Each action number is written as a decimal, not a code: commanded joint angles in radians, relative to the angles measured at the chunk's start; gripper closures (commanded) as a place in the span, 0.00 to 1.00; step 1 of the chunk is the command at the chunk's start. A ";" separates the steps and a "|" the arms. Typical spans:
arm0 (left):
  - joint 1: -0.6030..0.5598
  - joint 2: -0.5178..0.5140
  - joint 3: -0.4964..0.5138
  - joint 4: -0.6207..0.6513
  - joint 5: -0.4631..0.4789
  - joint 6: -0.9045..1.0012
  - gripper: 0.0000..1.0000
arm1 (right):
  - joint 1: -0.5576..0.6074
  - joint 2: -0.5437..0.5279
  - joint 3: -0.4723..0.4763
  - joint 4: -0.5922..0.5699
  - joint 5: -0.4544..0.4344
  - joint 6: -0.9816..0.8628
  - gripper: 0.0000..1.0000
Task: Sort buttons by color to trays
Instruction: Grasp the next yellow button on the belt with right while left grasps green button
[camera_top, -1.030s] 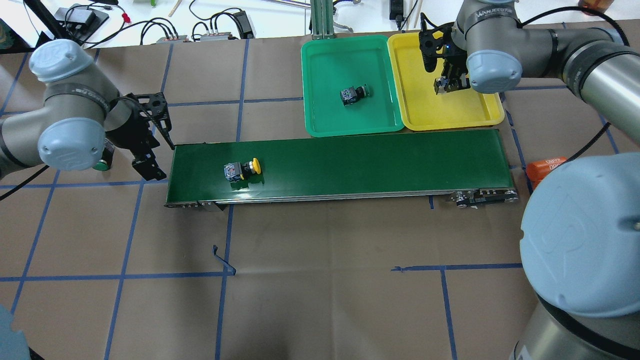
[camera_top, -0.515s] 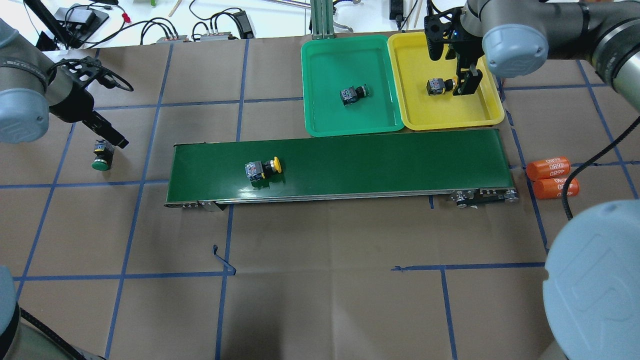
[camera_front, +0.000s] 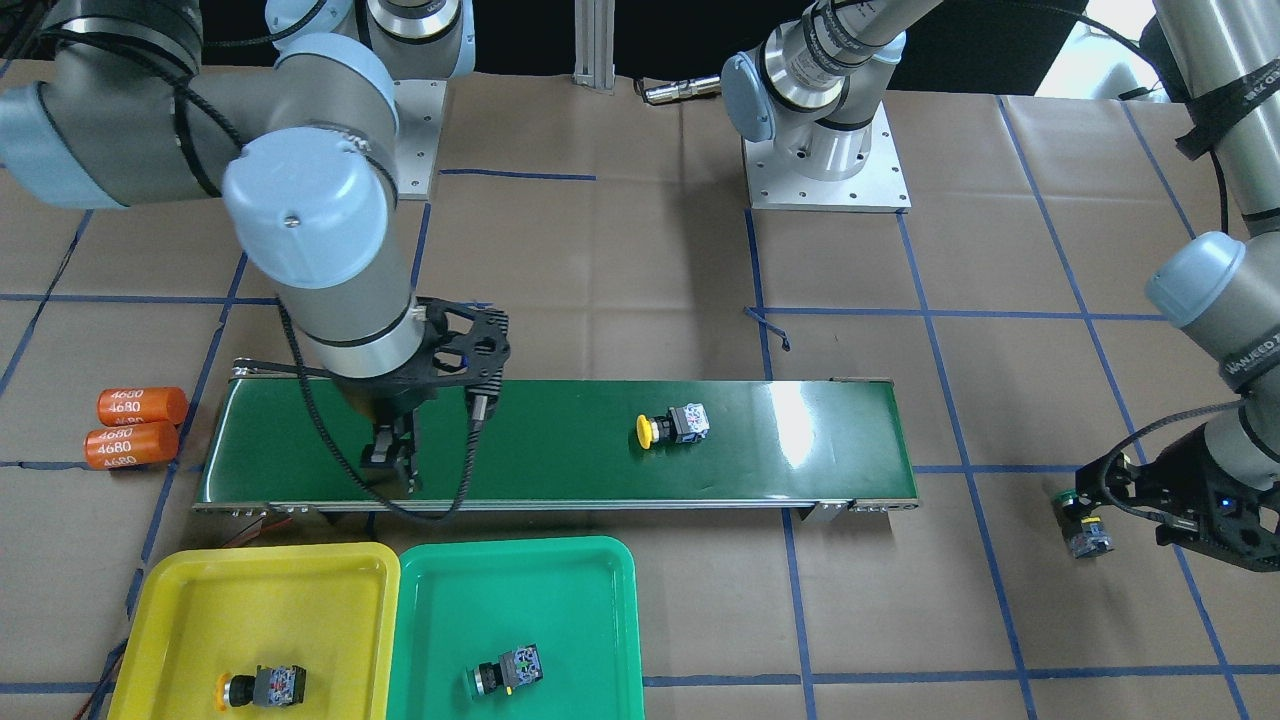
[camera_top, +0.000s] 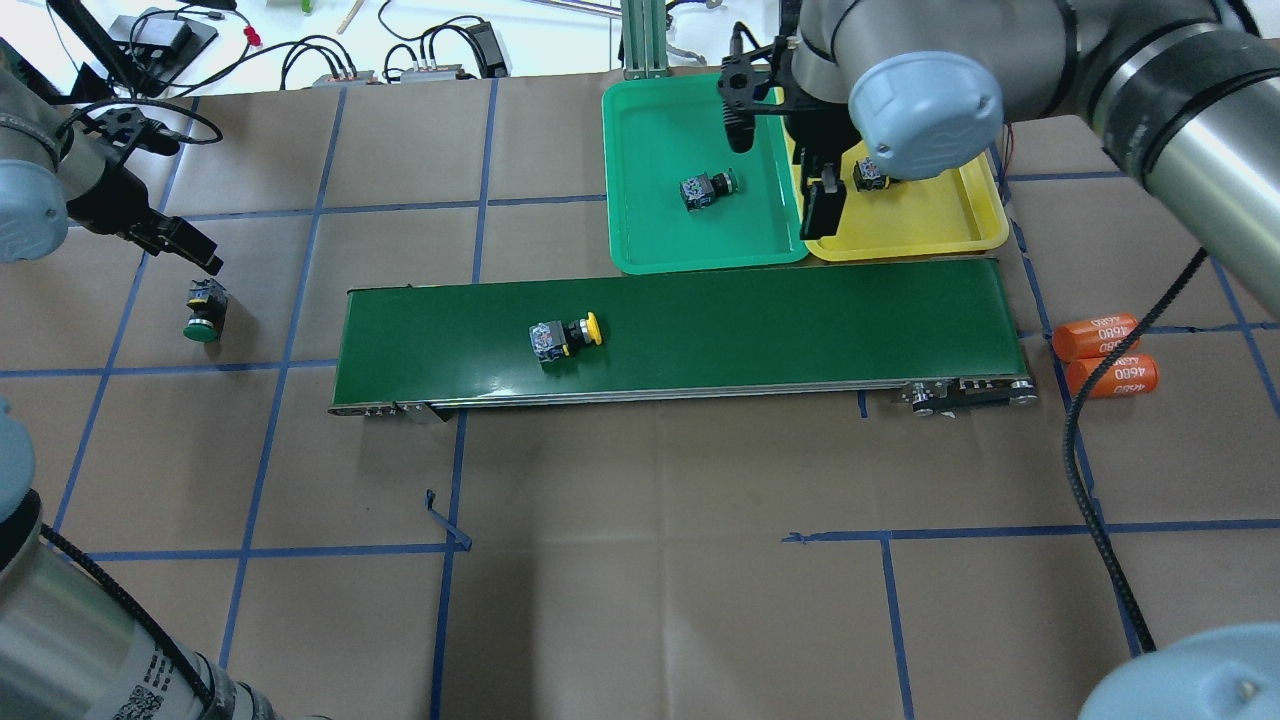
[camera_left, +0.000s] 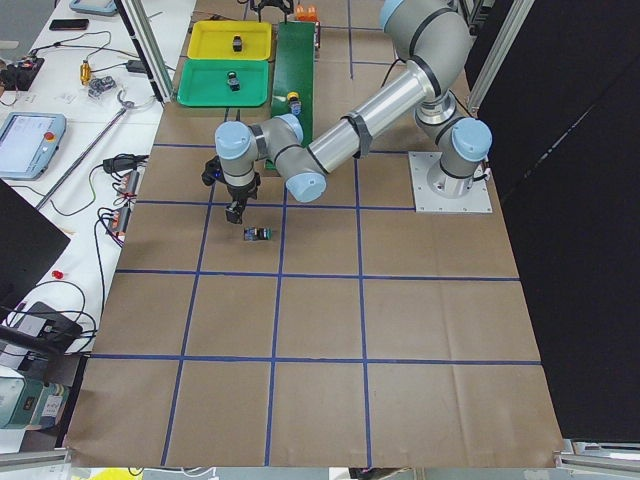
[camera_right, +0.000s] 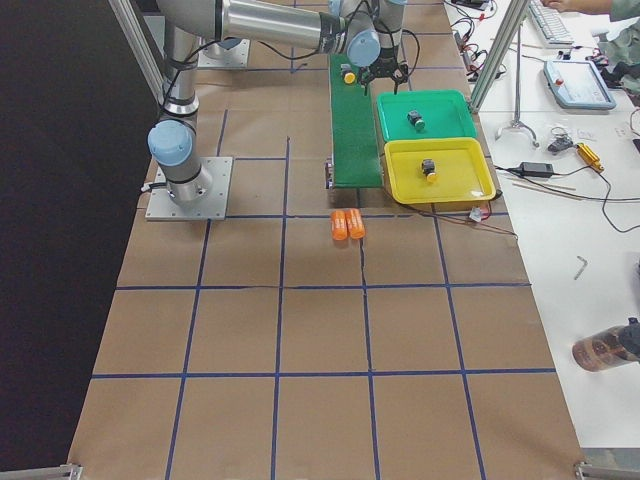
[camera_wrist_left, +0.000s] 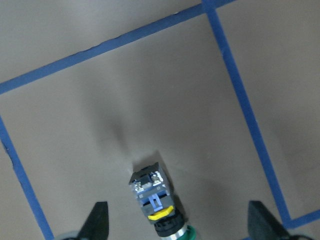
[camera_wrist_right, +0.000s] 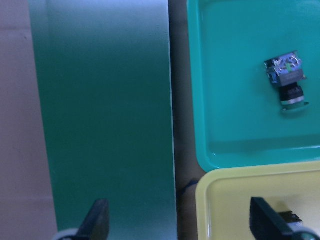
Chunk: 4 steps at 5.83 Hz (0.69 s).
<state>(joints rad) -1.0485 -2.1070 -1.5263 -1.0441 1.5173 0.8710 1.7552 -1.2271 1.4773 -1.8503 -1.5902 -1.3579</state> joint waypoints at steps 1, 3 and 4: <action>0.021 -0.054 -0.021 0.044 -0.002 -0.007 0.03 | 0.076 -0.005 0.052 0.003 0.016 0.089 0.00; 0.021 -0.097 -0.028 0.084 0.000 -0.004 0.06 | 0.208 0.056 0.064 -0.033 0.015 0.215 0.00; 0.021 -0.105 -0.026 0.087 0.000 0.011 0.39 | 0.231 0.095 0.070 -0.109 0.015 0.229 0.00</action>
<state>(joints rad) -1.0280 -2.2004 -1.5522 -0.9623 1.5174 0.8714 1.9510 -1.1690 1.5420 -1.9020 -1.5752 -1.1525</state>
